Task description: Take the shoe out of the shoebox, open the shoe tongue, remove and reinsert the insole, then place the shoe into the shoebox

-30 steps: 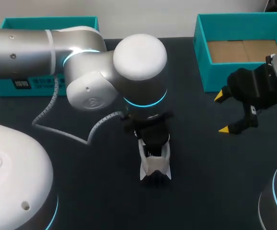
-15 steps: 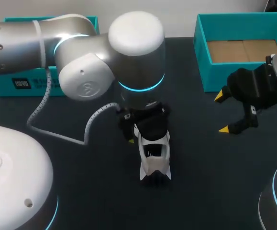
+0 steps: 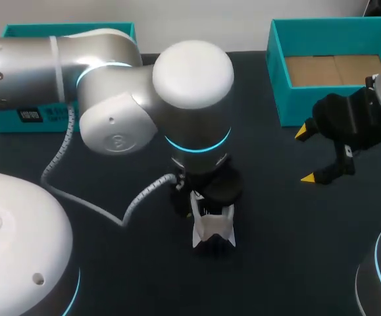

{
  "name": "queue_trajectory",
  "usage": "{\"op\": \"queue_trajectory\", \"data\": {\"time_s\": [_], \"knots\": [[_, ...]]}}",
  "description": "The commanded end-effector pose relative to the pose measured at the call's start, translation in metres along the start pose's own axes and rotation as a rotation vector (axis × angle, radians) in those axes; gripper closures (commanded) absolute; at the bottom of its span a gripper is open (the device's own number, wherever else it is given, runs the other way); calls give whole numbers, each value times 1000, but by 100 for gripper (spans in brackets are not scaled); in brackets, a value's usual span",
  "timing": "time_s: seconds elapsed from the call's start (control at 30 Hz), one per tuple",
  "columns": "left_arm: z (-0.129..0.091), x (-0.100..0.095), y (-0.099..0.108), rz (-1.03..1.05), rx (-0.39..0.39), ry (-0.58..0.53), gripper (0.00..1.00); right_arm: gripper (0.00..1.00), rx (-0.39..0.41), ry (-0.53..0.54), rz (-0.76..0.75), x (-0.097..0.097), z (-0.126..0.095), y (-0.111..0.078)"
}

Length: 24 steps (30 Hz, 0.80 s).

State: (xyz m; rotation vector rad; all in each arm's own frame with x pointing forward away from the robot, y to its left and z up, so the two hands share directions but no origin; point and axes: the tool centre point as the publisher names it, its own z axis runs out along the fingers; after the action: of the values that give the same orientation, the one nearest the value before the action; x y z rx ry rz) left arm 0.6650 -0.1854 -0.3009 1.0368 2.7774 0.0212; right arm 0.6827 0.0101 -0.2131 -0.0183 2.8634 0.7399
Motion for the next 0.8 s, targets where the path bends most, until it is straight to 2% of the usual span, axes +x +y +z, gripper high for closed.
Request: {"op": "queue_trajectory", "data": {"time_s": [0.03,0.13,0.37,0.6,0.8], "knots": [[-7,9,-5,-540,-71,-45,0,0,2,0,0,0,1,0],[-8,14,-14,-579,-83,-51,0,0,2,0,0,0,1,0],[4,27,-32,-646,-23,-85,0,0,2,0,0,0,1,0],[27,33,-48,-608,36,-100,4,0,2,0,0,0,1,0],[46,33,-53,-600,59,-84,4,0,2,0,0,0,1,0]]}}
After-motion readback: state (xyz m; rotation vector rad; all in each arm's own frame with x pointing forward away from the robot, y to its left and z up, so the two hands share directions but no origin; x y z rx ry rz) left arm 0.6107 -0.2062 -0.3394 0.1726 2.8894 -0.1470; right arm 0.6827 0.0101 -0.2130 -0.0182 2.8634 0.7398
